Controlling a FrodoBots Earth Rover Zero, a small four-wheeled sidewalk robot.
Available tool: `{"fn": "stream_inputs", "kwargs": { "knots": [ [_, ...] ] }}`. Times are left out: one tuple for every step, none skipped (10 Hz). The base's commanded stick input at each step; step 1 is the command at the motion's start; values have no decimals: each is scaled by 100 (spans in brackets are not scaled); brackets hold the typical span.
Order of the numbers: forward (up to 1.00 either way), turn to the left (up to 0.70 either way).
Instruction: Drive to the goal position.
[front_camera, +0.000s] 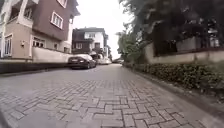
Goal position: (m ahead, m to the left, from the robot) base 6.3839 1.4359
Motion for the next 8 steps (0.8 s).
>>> {"fn": "stream_inputs", "kwargs": {
  "knots": [
    [70,0],
    [70,0],
    [70,0],
    [70,0],
    [70,0],
    [70,0],
    [70,0],
    [70,0]
  ]
}}
